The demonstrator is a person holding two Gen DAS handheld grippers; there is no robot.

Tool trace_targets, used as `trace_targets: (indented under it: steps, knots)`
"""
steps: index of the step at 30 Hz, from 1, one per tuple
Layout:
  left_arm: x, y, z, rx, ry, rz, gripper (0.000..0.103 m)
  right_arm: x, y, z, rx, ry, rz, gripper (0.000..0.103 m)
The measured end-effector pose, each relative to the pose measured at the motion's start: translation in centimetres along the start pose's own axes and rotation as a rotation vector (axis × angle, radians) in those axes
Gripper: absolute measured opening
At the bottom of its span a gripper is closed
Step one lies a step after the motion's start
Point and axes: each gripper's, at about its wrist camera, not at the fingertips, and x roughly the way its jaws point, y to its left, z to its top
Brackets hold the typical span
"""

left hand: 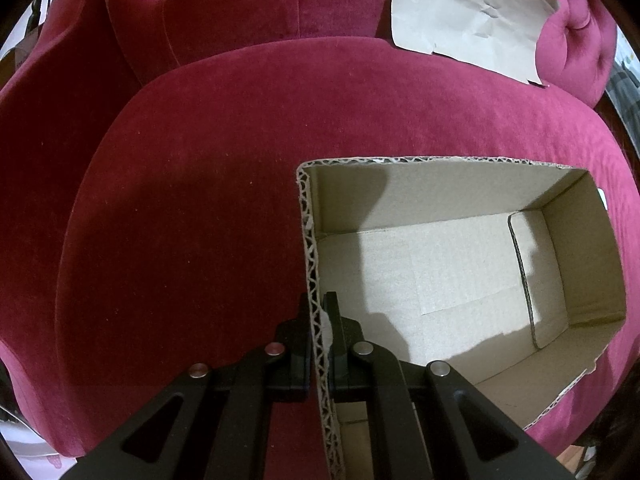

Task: Organize rigid objects
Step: 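Carry the white charger with the right gripper over the box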

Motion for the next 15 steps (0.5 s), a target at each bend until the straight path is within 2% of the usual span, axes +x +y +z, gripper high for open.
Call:
trace_targets:
  steps: [15]
  knots:
    - [-0.2,0.1,-0.2,-0.002,-0.004,-0.004,0.005,2.0,5.2,1.6,-0.086,-0.003,0.066,0.051]
